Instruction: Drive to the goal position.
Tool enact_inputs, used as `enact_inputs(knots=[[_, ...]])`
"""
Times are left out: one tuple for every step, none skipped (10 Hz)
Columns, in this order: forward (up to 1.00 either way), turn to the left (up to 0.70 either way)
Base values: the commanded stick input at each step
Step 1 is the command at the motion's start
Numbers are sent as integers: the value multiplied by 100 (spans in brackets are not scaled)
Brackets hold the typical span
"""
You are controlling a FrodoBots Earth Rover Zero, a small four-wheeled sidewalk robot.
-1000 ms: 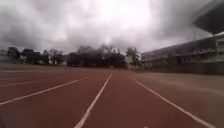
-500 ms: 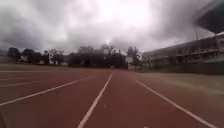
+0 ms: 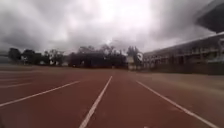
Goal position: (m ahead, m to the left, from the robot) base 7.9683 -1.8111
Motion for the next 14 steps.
enact_inputs(knots=[[67,0],[67,0],[67,0],[67,0],[67,0],[67,-17],[67,-33],[67,-34],[67,-34],[67,-34],[67,-34],[67,-34],[67,-34],[67,-34]])
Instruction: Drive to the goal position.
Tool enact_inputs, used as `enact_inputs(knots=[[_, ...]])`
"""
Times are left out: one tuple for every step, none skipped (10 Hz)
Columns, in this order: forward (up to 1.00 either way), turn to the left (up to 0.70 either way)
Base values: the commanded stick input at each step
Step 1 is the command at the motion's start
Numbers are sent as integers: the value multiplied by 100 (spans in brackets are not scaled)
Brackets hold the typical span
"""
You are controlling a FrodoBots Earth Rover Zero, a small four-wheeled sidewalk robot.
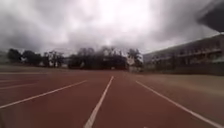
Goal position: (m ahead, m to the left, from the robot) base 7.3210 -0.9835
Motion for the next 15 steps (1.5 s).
enact_inputs(knots=[[67,-34],[67,-34],[67,-15],[67,0],[67,0],[67,0],[67,0],[67,0],[67,0],[67,0],[67,0],[67,0],[67,0],[67,0],[67,0]])
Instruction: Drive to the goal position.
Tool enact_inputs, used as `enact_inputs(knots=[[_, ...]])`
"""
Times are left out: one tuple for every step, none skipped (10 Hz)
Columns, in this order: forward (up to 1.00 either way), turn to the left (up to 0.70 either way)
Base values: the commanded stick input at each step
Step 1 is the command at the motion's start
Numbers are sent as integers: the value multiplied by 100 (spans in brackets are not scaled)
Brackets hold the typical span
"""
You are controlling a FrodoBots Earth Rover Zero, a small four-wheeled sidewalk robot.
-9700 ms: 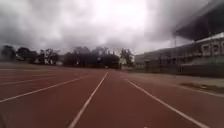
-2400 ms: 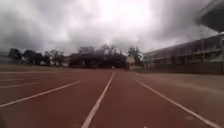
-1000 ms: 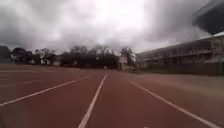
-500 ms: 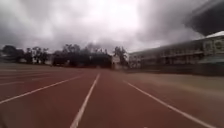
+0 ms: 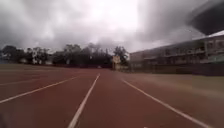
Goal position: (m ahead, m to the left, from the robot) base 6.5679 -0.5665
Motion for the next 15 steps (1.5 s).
enact_inputs(knots=[[67,0],[67,0],[67,0],[67,0],[67,0],[67,0],[67,0],[67,0],[67,0],[67,0],[67,0],[67,0],[67,0],[67,0],[67,0]])
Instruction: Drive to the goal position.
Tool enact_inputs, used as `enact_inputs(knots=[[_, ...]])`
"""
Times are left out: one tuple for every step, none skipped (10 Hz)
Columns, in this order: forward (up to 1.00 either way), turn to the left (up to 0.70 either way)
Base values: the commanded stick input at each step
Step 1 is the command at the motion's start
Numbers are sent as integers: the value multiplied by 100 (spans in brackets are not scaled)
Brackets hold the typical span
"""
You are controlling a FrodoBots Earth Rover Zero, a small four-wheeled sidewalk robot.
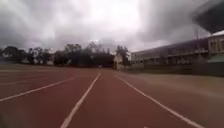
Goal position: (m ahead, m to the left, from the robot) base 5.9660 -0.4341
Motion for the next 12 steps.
enact_inputs(knots=[[67,0],[67,0],[67,0],[67,0],[67,0],[67,0],[67,0],[67,0],[67,0],[67,0],[67,0],[67,0]])
